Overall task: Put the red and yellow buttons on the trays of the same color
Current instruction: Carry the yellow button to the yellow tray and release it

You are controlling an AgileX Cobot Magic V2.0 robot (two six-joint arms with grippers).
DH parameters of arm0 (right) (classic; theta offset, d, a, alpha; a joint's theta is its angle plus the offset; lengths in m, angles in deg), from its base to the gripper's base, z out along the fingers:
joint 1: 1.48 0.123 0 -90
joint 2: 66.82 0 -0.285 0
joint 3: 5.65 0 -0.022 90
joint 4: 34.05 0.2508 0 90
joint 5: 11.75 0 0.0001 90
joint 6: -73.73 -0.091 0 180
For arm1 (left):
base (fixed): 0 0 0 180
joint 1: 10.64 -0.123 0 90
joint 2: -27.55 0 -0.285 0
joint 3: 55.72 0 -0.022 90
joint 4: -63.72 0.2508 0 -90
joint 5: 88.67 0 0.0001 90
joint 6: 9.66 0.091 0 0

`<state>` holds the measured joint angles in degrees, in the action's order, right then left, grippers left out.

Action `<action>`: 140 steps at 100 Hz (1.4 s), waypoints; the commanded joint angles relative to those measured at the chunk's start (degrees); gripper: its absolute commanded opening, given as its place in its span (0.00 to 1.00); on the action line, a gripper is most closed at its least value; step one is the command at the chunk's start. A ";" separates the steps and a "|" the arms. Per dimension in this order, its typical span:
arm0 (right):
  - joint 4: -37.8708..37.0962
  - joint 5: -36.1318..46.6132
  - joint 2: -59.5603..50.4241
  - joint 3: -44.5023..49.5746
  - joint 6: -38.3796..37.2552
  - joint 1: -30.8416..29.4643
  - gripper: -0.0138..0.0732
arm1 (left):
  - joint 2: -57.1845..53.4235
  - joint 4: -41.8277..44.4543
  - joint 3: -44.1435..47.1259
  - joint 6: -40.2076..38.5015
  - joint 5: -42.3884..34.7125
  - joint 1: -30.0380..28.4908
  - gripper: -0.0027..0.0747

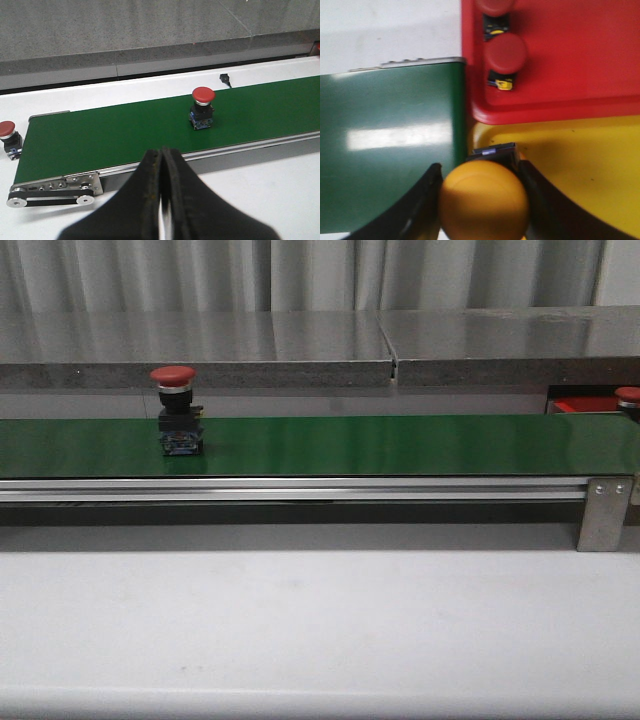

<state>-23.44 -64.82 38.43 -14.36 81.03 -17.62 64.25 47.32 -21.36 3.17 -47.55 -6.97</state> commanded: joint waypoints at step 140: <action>3.33 16.30 8.13 6.85 -0.03 -8.03 0.46 | 0.31 -0.88 -1.30 -0.60 -4.44 0.45 0.01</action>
<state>-20.96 -50.83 49.22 -6.22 81.03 -25.35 64.25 47.43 -21.36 3.13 -47.55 -6.97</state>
